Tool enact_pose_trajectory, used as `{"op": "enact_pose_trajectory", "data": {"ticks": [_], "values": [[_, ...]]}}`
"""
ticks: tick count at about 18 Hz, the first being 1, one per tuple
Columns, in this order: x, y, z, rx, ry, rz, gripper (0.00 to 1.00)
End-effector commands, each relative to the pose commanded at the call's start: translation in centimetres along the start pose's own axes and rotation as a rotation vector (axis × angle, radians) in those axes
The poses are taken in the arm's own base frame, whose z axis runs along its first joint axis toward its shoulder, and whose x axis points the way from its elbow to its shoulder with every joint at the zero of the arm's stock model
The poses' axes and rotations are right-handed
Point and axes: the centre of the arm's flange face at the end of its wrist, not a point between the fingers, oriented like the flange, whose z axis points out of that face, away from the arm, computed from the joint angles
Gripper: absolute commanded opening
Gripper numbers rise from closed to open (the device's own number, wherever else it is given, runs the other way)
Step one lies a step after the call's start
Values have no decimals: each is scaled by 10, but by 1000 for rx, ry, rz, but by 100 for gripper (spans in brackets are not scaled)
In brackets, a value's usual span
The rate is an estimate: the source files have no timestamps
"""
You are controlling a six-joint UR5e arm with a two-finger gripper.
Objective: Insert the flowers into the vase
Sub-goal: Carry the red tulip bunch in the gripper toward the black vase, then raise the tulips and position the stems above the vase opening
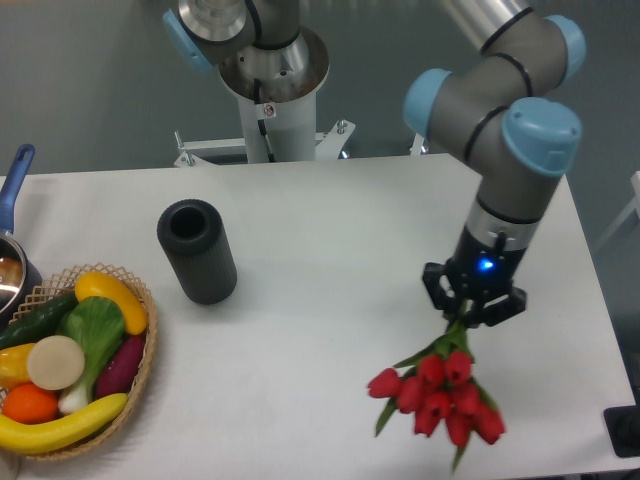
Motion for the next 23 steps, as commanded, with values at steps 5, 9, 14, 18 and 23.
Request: {"op": "enact_pose_trajectory", "data": {"ticks": [5,9,14,18,23], "values": [[59,-19,-49,366,104,52,0],[108,-17,-77,529,142,126,0],[130,-26,-105,673,237,168,0],[157,-21,-123,754,303,187,0],[199,0,-139,813,349,207,0]]}}
